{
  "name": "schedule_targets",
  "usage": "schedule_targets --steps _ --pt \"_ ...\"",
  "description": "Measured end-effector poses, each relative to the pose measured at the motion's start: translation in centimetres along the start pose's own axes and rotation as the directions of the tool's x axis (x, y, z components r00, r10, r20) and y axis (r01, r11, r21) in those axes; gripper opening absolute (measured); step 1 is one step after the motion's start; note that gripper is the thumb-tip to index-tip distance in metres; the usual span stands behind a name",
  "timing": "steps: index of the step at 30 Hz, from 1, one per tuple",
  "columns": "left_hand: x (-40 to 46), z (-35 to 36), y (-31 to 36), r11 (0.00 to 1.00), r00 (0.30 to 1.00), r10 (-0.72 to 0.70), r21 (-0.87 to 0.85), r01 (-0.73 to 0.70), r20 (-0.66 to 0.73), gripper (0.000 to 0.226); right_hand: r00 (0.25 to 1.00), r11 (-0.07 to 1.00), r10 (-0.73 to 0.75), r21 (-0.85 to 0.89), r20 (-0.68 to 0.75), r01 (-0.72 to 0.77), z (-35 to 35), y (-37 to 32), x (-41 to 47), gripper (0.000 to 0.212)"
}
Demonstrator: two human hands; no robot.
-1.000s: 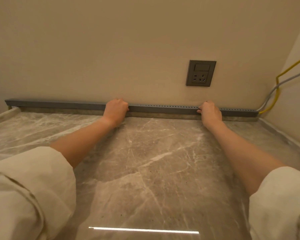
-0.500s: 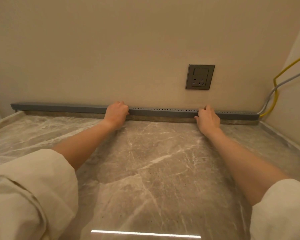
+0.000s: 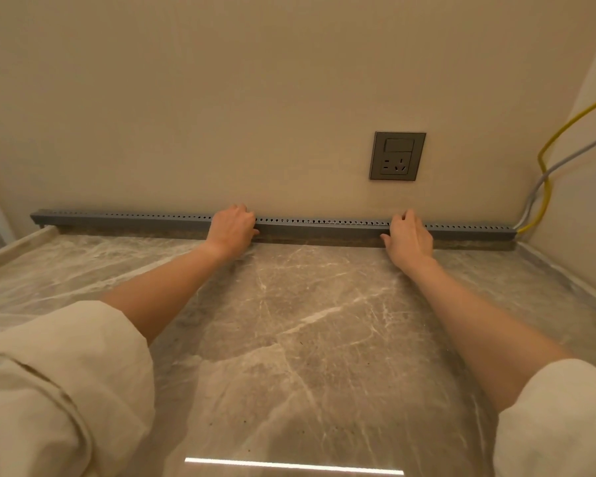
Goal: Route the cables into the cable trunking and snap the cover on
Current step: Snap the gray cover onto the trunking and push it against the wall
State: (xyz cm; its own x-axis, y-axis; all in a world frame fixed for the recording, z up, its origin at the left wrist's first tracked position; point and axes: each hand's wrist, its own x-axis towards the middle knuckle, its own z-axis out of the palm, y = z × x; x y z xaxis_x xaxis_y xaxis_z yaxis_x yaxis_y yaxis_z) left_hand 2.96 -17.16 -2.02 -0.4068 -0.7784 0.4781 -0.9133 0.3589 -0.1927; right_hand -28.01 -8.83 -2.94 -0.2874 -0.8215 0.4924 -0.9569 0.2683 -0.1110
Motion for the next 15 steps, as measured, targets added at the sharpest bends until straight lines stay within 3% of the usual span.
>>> schedule_targets --steps 15 --pt "-2.8 -1.6 -0.4 0.999 1.000 -0.014 -0.032 0.013 -0.027 0.033 0.996 0.997 -0.074 0.008 0.057 0.074 -1.7 -3.5 -3.2 0.037"
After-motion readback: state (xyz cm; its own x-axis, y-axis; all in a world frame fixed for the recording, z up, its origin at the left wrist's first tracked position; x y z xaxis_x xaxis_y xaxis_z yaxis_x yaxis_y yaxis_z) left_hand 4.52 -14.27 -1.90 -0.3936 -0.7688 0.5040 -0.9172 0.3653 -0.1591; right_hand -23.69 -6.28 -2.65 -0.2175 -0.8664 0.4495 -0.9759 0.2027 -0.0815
